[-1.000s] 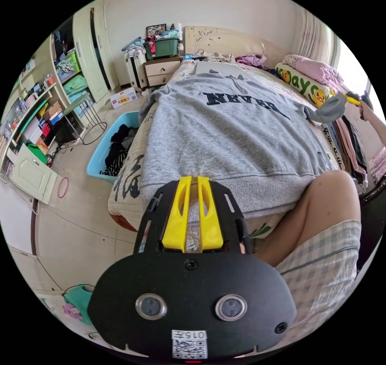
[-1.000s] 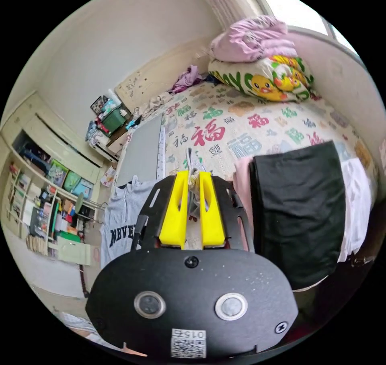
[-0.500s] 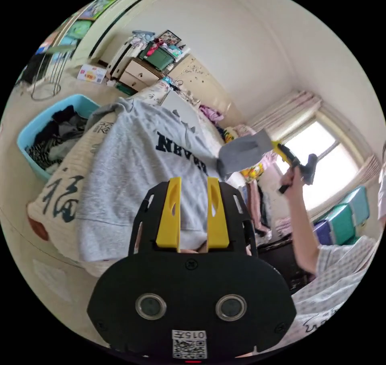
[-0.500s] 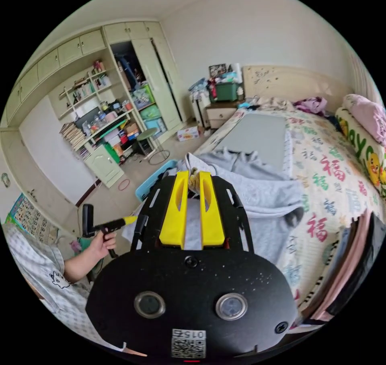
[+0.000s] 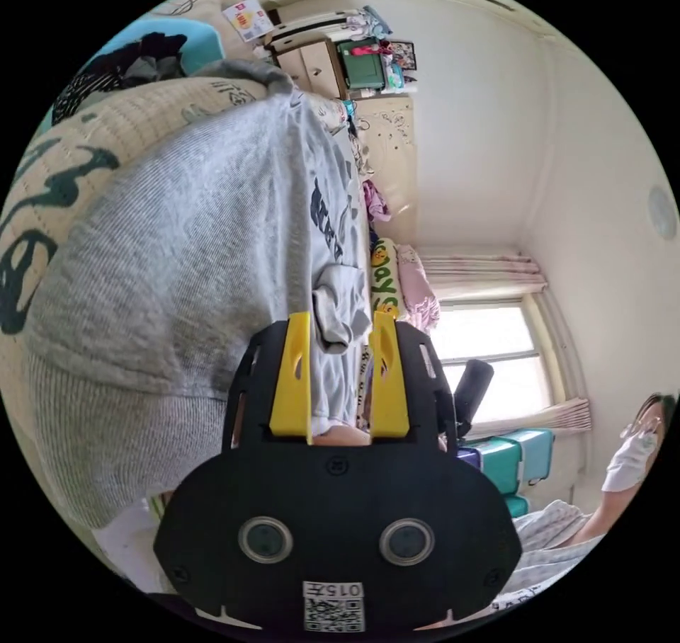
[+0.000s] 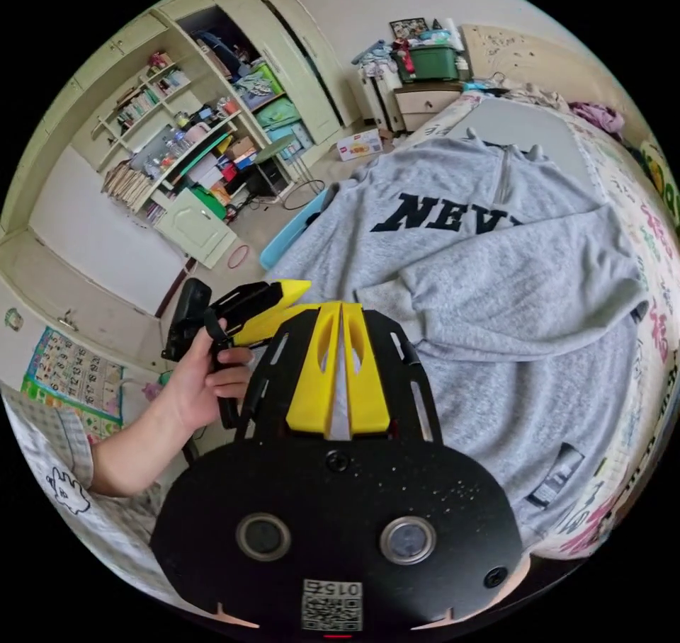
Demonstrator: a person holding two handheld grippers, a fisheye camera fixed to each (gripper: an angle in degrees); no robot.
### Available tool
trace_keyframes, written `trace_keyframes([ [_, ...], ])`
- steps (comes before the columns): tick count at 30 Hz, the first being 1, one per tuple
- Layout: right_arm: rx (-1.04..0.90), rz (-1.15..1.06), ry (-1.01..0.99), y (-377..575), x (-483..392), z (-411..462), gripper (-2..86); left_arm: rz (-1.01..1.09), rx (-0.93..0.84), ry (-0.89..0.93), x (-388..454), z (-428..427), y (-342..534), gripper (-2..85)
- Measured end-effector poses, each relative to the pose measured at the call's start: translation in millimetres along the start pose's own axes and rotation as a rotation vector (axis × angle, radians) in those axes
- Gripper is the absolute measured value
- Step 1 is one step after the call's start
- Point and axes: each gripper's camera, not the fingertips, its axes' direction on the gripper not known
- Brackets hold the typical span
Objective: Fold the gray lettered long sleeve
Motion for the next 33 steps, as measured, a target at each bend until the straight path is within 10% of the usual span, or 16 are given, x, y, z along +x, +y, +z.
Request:
trace_keyframes([
  [23,-0.388,-0.501,0.844,-145.3,-299.2,-49.0,4.2,0.267,-0.191,-0.376,41.2,107.2,-54.1,5.8],
  [33,-0.248,-0.403,0.724,-158.3,-358.0,-121.7,0.8,0.393,-0.370,-0.450,75.3,146.1,-60.6,1.8],
])
